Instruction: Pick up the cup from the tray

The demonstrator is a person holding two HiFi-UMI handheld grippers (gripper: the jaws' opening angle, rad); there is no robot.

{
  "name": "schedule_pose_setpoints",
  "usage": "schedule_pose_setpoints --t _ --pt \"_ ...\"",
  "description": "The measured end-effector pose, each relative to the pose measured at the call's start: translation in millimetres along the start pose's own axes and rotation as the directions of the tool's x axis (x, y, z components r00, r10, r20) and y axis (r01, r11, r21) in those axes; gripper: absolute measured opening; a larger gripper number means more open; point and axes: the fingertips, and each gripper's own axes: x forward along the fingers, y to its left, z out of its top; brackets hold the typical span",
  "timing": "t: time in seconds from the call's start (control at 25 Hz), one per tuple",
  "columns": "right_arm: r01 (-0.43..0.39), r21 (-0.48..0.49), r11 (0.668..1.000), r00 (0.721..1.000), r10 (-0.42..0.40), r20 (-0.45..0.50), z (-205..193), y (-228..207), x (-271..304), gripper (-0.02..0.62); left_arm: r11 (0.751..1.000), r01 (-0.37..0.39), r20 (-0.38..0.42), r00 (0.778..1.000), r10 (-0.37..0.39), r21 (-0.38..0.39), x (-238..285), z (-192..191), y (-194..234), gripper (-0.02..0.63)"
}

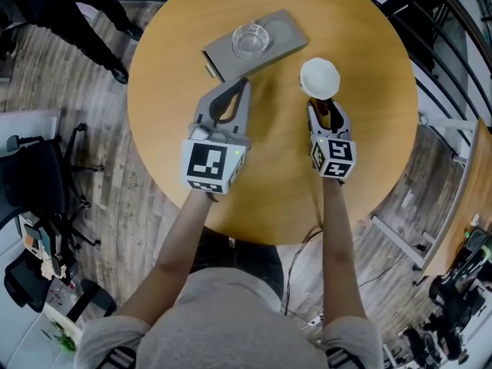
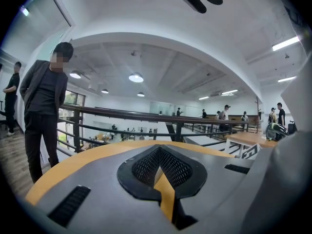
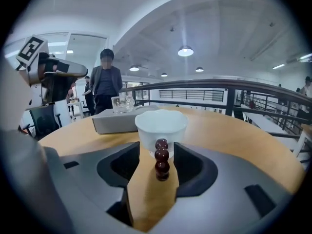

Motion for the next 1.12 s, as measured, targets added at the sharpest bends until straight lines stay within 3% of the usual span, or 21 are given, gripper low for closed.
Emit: schedule_pose_setpoints --t 0.2,0.44,0.64,0.92,1.12 --pt "0.024 0.020 1.000 0.994 -0.026 0.103 40 2 -26 0.187 1.000 -0.015 0.009 1.000 0.015 -0.011 -4 6 3 0.006" --pt "-0.001 0.014 1.000 0.980 -0.002 0.201 92 22 -43 0.187 1.000 -0.022 0.029 0.999 0.022 -0.002 -7 17 7 0.006" --pt "-0.040 0.000 0.999 0.973 0.039 0.226 114 47 -38 0.189 0.998 -0.038 0.080 0.996 0.042 -0.050 -15 28 17 0.006" --pt "-0.122 -0.018 0.992 0.962 0.123 0.245 146 86 -8 0.230 0.994 -0.097 0.094 0.990 0.101 -0.046 -33 33 43 0.006" --pt "-0.197 -0.042 0.980 0.959 0.201 0.201 161 115 35 0.260 0.988 -0.147 0.092 0.984 0.151 -0.053 -47 31 71 0.006"
